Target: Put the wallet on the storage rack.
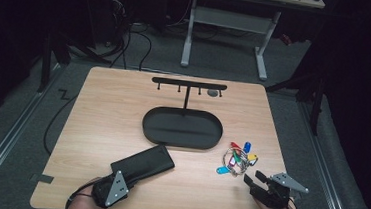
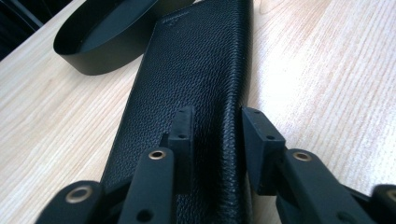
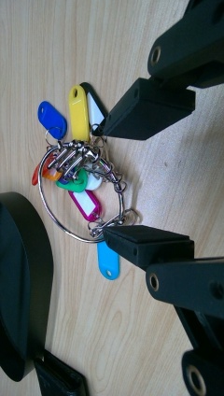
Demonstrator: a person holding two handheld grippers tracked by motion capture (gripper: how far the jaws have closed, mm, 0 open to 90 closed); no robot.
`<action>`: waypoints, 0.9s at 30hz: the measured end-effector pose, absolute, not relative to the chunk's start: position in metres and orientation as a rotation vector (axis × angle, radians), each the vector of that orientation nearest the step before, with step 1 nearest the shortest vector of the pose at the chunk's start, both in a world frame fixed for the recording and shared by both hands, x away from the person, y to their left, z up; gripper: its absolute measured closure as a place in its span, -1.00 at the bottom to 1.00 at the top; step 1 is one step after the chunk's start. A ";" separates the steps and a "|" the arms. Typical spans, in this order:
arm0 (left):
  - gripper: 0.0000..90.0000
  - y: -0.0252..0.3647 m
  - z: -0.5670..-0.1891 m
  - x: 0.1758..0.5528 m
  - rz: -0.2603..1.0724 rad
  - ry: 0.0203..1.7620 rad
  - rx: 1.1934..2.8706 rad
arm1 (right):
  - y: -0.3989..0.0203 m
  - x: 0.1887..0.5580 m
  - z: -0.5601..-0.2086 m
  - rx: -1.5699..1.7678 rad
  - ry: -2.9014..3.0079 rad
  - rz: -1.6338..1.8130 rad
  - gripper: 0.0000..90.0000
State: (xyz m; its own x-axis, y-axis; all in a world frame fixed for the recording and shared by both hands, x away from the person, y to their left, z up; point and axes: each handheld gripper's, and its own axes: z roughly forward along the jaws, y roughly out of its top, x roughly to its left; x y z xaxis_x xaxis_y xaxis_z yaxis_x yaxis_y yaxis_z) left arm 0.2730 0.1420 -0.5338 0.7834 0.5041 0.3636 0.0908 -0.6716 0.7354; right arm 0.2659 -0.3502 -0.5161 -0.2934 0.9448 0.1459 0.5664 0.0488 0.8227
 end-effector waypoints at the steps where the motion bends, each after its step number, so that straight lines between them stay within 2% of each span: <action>1: 0.56 0.141 -0.533 0.272 0.730 0.437 2.241 | -0.351 0.266 -0.516 1.512 1.894 1.149 0.02; 11: 0.72 0.148 -0.523 0.273 0.707 0.469 2.173 | -0.354 0.264 -0.513 1.515 1.872 1.165 0.02; 20: 0.76 0.154 -0.517 0.274 0.669 0.513 2.117 | -0.355 0.264 -0.512 1.520 1.864 1.171 0.02; 27: 0.77 0.159 -0.508 0.273 0.586 0.556 2.045 | -0.356 0.265 -0.513 1.523 1.866 1.171 0.02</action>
